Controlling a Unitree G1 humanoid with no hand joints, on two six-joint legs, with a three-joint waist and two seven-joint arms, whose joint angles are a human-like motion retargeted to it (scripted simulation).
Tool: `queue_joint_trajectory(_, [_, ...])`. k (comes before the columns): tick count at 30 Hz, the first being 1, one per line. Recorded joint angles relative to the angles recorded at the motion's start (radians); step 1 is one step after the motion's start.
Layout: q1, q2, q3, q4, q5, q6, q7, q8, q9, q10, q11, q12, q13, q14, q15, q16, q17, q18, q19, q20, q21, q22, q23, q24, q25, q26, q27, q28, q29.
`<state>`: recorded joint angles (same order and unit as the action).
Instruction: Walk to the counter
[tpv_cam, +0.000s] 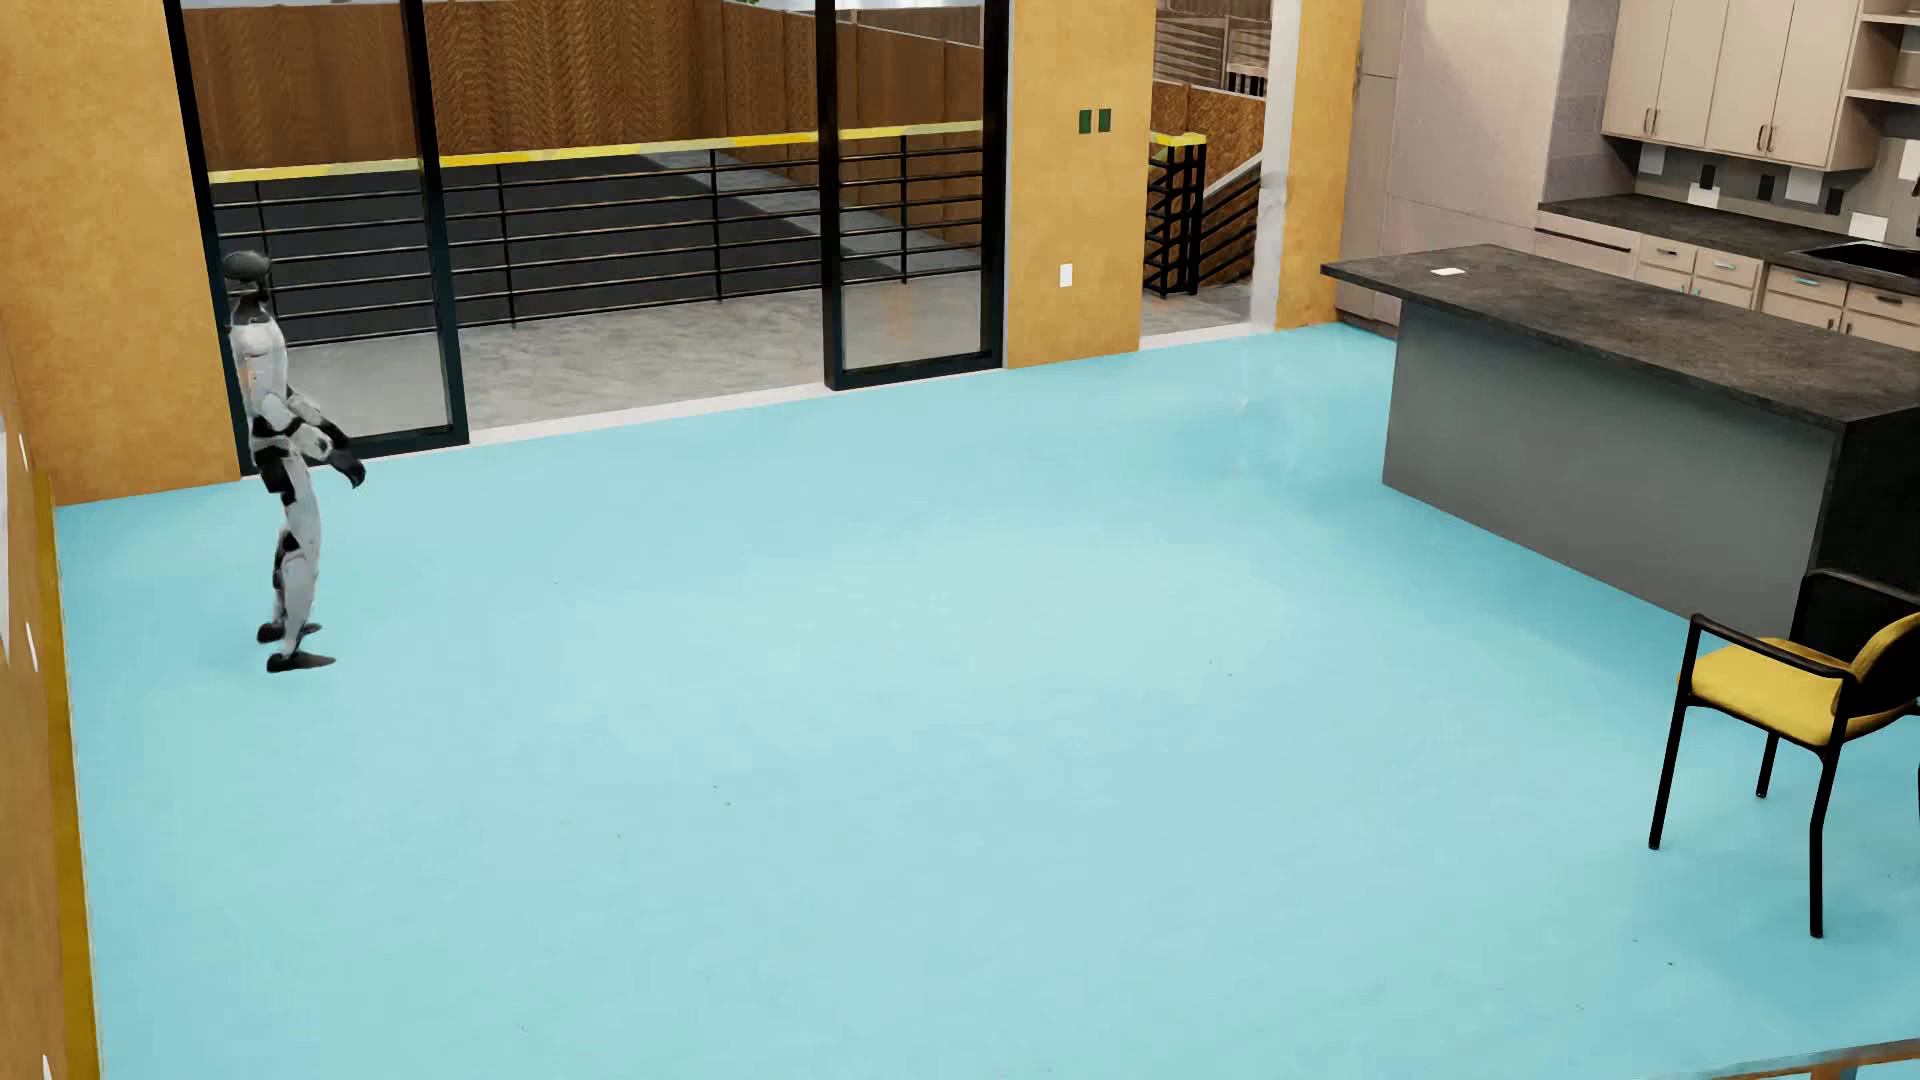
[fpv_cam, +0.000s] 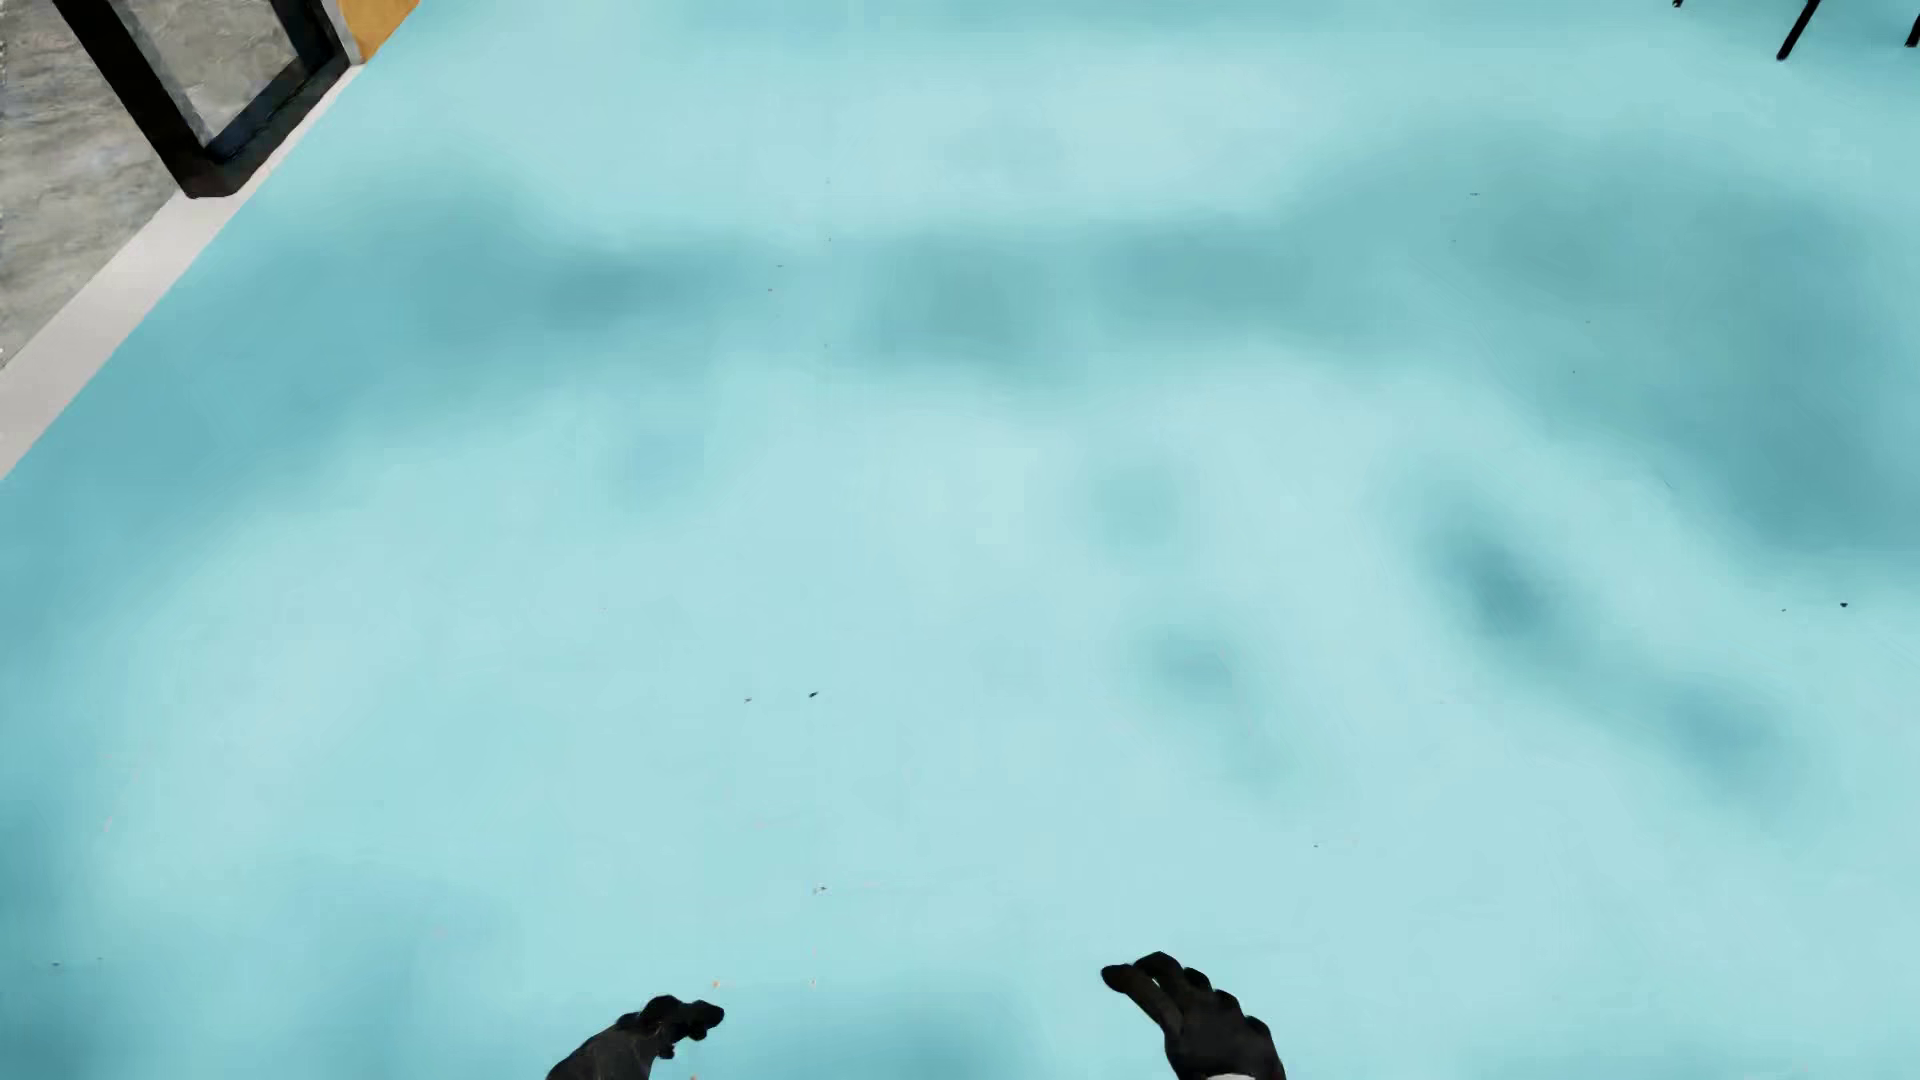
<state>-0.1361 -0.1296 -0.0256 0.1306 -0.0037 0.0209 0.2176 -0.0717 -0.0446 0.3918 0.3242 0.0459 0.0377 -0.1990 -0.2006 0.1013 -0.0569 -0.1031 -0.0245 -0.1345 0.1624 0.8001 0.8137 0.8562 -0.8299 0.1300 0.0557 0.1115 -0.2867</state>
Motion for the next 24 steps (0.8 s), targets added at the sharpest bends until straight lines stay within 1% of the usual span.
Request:
queue_joint_trajectory(1, [-0.024, 0.002, 0.0, 0.019, 0.013, 0.002, -0.006, -0.002, 0.004, 0.056, 0.008, -0.005, 0.005, 0.001, -0.007, 0.005, 0.002, 0.0, -0.006, -0.004, 0.012, -0.013, -0.003, -0.013, 0.011, -0.004, 0.004, 0.01, -0.022])
queue_joint_trajectory(2, [-0.057, 0.001, 0.0, 0.04, 0.027, 0.005, -0.016, -0.005, 0.01, 0.127, 0.02, -0.005, -0.001, 0.005, -0.017, 0.018, 0.019, 0.002, -0.011, -0.003, 0.013, -0.034, 0.011, -0.025, 0.052, -0.012, 0.02, 0.015, -0.034])
queue_joint_trajectory(4, [-0.153, 0.0, 0.002, 0.088, 0.057, 0.015, -0.053, -0.013, 0.027, 0.321, 0.052, 0.004, -0.002, 0.063, -0.04, 0.032, 0.058, 0.014, -0.022, 0.002, 0.001, -0.075, 0.037, -0.039, 0.185, -0.023, 0.061, 0.029, -0.051])
queue_joint_trajectory(5, [-0.211, 0.001, 0.006, 0.114, 0.073, 0.021, -0.071, -0.018, 0.036, 0.426, 0.065, 0.012, -0.004, 0.106, -0.051, 0.038, 0.069, 0.019, -0.026, 0.004, 0.016, -0.097, 0.042, -0.046, 0.229, -0.024, 0.083, 0.036, -0.061])
queue_joint_trajectory(6, [-0.262, 0.007, 0.01, 0.148, 0.088, 0.029, -0.068, -0.022, 0.044, 0.518, 0.07, 0.025, -0.003, 0.145, -0.058, 0.039, 0.075, 0.029, -0.03, 0.007, 0.042, -0.116, 0.042, -0.053, 0.262, -0.025, 0.099, 0.047, -0.058])
queue_joint_trajectory(7, [-0.305, 0.014, 0.016, 0.178, 0.101, 0.036, -0.055, -0.022, 0.051, 0.58, 0.069, 0.04, -0.002, 0.156, -0.063, 0.036, 0.079, 0.066, -0.033, 0.014, 0.07, -0.129, 0.038, -0.062, 0.294, -0.025, 0.109, 0.064, -0.042])
queue_joint_trajectory(8, [-0.343, 0.019, 0.023, 0.187, 0.112, 0.042, -0.049, -0.018, 0.057, 0.611, 0.072, 0.063, 0.0, 0.15, -0.07, 0.033, 0.073, 0.06, -0.036, 0.019, 0.099, -0.138, 0.038, -0.069, 0.313, -0.022, 0.099, 0.086, -0.023])
queue_joint_trajectory(9, [-0.373, 0.024, 0.029, 0.172, 0.118, 0.046, -0.05, -0.012, 0.063, 0.606, 0.075, 0.086, -0.002, 0.144, -0.076, 0.027, 0.063, 0.04, -0.038, 0.022, 0.139, -0.137, 0.038, -0.073, 0.308, -0.019, 0.081, 0.11, -0.026])
queue_joint_trajectory(10, [-0.397, 0.028, 0.033, 0.152, 0.122, 0.048, -0.048, -0.008, 0.067, 0.565, 0.077, 0.091, 0.0, 0.142, -0.084, 0.008, 0.056, 0.025, -0.04, 0.019, 0.176, -0.112, 0.024, -0.073, 0.287, -0.011, 0.06, 0.14, -0.051])
queue_joint_trajectory(11, [-0.412, 0.035, 0.036, 0.131, 0.123, 0.047, -0.041, -0.004, 0.071, 0.494, 0.073, 0.103, 0.003, 0.143, -0.089, -0.003, 0.05, 0.014, -0.04, 0.023, 0.202, -0.095, 0.005, -0.082, 0.274, -0.018, 0.029, 0.163, -0.084])
queue_joint_trajectory(12, [-0.42, 0.044, 0.038, 0.111, 0.123, 0.045, -0.03, 0.001, 0.076, 0.4, 0.063, 0.132, -0.006, 0.15, -0.092, -0.004, 0.043, 0.005, -0.041, 0.03, 0.227, -0.1, -0.007, -0.096, 0.275, -0.039, -0.006, 0.175, -0.114])
queue_joint_trajectory(13, [-0.424, 0.053, 0.039, 0.092, 0.123, 0.041, -0.023, 0.007, 0.08, 0.294, 0.051, 0.159, -0.016, 0.166, -0.094, -0.007, 0.034, -0.018, -0.041, 0.034, 0.258, -0.107, -0.026, -0.109, 0.272, -0.056, -0.033, 0.184, -0.134])
queue_joint_trajectory(14, [-0.424, 0.063, 0.04, 0.07, 0.122, 0.038, -0.023, 0.014, 0.083, 0.178, 0.036, 0.183, -0.031, 0.174, -0.096, -0.014, 0.021, -0.04, -0.041, 0.039, 0.292, -0.114, -0.049, -0.127, 0.263, -0.068, -0.049, 0.192, -0.141])
queue_joint_trajectory(15, [-0.424, 0.073, 0.039, 0.048, 0.12, 0.033, -0.027, 0.022, 0.085, 0.07, 0.022, 0.205, -0.05, 0.188, -0.098, -0.026, 0.008, -0.052, -0.04, 0.048, 0.321, -0.118, -0.074, -0.157, 0.254, -0.075, -0.055, 0.197, -0.138])
queue_joint_trajectory(16, [-0.425, 0.083, 0.038, 0.027, 0.117, 0.029, -0.038, 0.029, 0.086, -0.024, 0.009, 0.219, -0.07, 0.202, -0.103, -0.038, -0.003, -0.058, -0.039, 0.06, 0.344, -0.117, -0.097, -0.197, 0.243, -0.075, -0.049, 0.195, -0.13])
queue_joint_trajectory(17, [-0.43, 0.092, 0.036, 0.011, 0.115, 0.024, -0.05, 0.032, 0.087, -0.092, 0.002, 0.225, -0.089, 0.209, -0.11, -0.045, -0.01, -0.067, -0.037, 0.069, 0.36, -0.112, -0.118, -0.233, 0.229, -0.065, -0.034, 0.182, -0.123])
queue_joint_trajectory(18, [-0.438, 0.103, 0.035, 0.001, 0.113, 0.02, -0.05, 0.033, 0.089, -0.135, -0.002, 0.223, -0.106, 0.207, -0.12, -0.044, -0.013, -0.079, -0.035, 0.07, 0.369, -0.106, -0.136, -0.254, 0.216, -0.05, -0.013, 0.16, -0.121])
queue_joint_trajectory(19, [-0.447, 0.116, 0.034, -0.005, 0.11, 0.016, -0.049, 0.031, 0.09, -0.153, -0.005, 0.215, -0.119, 0.198, -0.132, -0.035, -0.013, -0.082, -0.032, 0.064, 0.372, -0.103, -0.152, -0.259, 0.207, -0.036, 0.008, 0.135, -0.127])
queue_joint_trajectory(21, [-0.455, 0.15, 0.037, -0.018, 0.104, 0.009, -0.061, 0.028, 0.094, -0.118, -0.003, 0.197, -0.136, 0.165, -0.155, -0.008, -0.011, -0.055, -0.021, 0.043, 0.373, -0.107, -0.165, -0.229, 0.203, -0.027, 0.041, 0.106, -0.142])
queue_joint_trajectory(22, [-0.459, 0.166, 0.041, -0.028, 0.098, 0.006, -0.077, 0.03, 0.096, -0.076, 0.004, 0.191, -0.145, 0.161, -0.161, 0.001, -0.015, -0.032, -0.013, 0.039, 0.382, -0.114, -0.157, -0.213, 0.198, -0.027, 0.054, 0.105, -0.14])
queue_joint_trajectory(23, [-0.456, 0.18, 0.044, -0.041, 0.088, 0.001, -0.085, 0.034, 0.097, -0.046, 0.016, 0.19, -0.156, 0.188, -0.158, 0.002, -0.024, 0.012, -0.004, 0.043, 0.396, -0.121, -0.138, -0.203, 0.184, -0.026, 0.067, 0.113, -0.134])
queue_joint_trajectory(24, [-0.446, 0.191, 0.047, -0.057, 0.072, -0.005, -0.084, 0.039, 0.098, -0.033, 0.039, 0.188, -0.163, 0.246, -0.14, -0.003, -0.036, 0.049, 0.014, 0.052, 0.413, -0.123, -0.109, -0.197, 0.163, -0.021, 0.081, 0.125, -0.122])
